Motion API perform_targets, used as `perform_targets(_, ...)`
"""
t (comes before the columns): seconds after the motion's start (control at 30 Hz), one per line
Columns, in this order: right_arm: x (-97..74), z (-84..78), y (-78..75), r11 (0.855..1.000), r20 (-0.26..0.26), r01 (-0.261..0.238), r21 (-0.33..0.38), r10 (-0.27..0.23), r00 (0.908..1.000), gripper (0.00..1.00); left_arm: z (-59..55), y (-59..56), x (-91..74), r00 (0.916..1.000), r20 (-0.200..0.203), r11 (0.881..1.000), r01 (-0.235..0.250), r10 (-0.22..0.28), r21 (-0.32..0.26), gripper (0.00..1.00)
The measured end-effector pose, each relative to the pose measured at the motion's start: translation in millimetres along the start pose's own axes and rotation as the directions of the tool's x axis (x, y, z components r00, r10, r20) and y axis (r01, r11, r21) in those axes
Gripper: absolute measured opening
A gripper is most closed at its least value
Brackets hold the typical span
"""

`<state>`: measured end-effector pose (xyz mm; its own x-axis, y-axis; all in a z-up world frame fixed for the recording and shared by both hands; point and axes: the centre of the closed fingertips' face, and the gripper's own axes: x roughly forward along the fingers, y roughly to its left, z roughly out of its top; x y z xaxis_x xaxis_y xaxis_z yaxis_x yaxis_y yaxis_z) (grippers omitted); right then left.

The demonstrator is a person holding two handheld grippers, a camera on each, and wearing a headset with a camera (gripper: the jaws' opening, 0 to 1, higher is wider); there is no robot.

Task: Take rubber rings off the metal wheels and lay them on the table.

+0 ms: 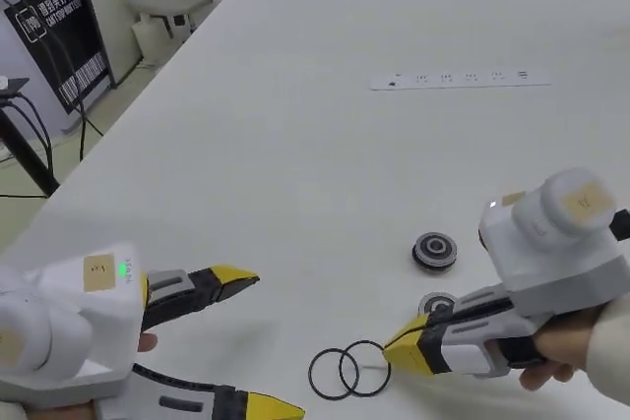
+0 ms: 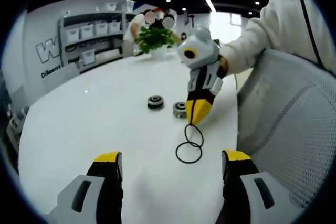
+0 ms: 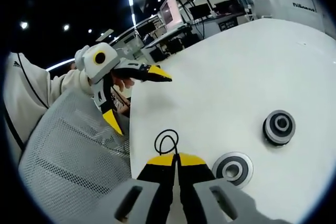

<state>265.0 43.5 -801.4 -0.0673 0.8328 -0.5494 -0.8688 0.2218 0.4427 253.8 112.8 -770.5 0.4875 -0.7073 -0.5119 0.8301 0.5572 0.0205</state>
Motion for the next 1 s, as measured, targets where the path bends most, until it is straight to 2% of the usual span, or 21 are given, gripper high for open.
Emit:
perform_targets(0.33, 1.4, -2.7, -6.2, 0.999, -0.009, 0.024, -0.047, -0.025, 0.9997, 0.00, 2.5, -2.1, 2.1, 0.9999, 0.001, 1.000, 0.012, -0.012, 0.006, 0.79)
perform_targets(0.6, 1.6, -3.5, -5.4, 0.998, -0.012, 0.021, -0.054, -0.022, 0.9997, 0.05, 1.9, -1.4, 1.3, 0.9999, 0.000, 1.000, 0.013, -0.013, 0.006, 0.79)
perform_targets(0.83, -3.7, 6.2, -3.7, 0.996, 0.010, 0.031, -0.083, -0.031, 0.9995, 0.14, 2.8, -1.1, 1.1, 0.9999, 0.001, 1.000, 0.014, -0.014, 0.006, 0.79)
perform_targets(1.0, -16.2, 16.5, -7.2, 0.996, 0.047, 0.042, -0.077, -0.038, 0.9982, 0.15, 6.1, -0.5, 1.9, 0.9999, 0.004, 1.000, 0.015, -0.015, 0.010, 0.79)
